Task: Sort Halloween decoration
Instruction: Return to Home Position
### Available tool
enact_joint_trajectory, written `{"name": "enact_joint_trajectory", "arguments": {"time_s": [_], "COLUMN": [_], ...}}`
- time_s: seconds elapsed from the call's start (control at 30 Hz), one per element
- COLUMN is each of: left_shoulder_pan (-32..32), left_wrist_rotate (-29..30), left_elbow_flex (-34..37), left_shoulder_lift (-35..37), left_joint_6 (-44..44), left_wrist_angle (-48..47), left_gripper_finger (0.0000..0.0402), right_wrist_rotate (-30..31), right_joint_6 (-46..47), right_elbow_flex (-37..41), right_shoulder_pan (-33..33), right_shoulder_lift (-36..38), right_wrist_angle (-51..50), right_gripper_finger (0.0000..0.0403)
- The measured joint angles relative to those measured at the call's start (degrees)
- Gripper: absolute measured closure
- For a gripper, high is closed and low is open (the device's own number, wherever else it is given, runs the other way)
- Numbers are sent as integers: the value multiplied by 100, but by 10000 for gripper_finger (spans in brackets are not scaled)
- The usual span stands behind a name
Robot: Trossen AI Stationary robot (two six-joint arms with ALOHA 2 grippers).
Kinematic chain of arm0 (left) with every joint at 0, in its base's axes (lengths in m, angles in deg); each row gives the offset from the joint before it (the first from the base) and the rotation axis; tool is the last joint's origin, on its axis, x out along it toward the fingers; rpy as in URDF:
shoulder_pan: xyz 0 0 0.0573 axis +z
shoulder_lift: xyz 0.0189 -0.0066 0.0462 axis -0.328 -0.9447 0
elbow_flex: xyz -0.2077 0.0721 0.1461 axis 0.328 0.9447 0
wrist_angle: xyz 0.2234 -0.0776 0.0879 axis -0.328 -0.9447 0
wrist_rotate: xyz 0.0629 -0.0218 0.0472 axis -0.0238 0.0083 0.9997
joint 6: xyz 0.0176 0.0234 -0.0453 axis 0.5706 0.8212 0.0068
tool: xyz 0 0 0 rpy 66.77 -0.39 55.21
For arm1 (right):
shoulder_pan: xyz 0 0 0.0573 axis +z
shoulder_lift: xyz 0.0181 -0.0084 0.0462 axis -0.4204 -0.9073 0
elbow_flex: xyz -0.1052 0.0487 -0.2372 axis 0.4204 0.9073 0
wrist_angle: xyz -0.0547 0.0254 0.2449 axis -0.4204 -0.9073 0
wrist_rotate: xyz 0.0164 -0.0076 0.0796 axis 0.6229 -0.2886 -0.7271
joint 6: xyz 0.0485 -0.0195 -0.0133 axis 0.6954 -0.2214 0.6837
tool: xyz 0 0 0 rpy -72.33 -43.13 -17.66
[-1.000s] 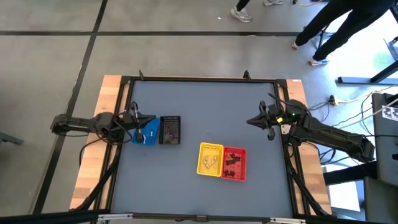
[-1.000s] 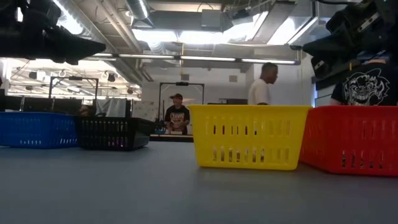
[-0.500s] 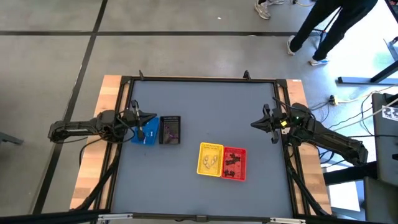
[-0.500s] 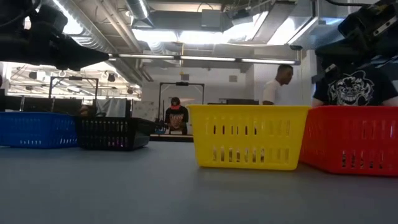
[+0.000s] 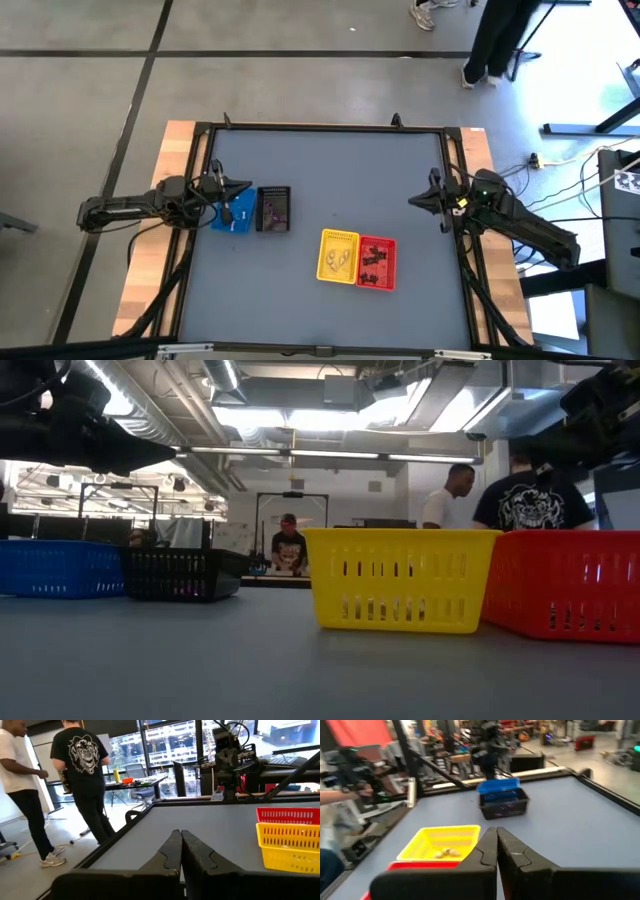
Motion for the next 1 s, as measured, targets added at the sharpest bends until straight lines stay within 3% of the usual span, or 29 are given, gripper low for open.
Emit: {"name": "enact_joint_trajectory", "arguments": {"time_s": [0.3,0.57,1.0], "left_shoulder_pan": [0,8,344], "left_wrist_rotate": [54,98,111], "left_elbow_flex": [-2,-2,-2], "left_shoulder_lift": [0,0,0], "left_joint_6": [-6,19,48], "left_wrist_angle": [0,2,4], "left_gripper_finger": [402,402,402], "right_wrist_rotate": [731,1041,1457], "right_joint_6": [16,606,882], "right_elbow_flex": [133,862,863], "right_shoulder_pan": [0,1,9], "right_shoulder_lift": [65,26,55], "right_wrist_angle": [9,1756,1645], "right_gripper_finger": [402,402,402]}}
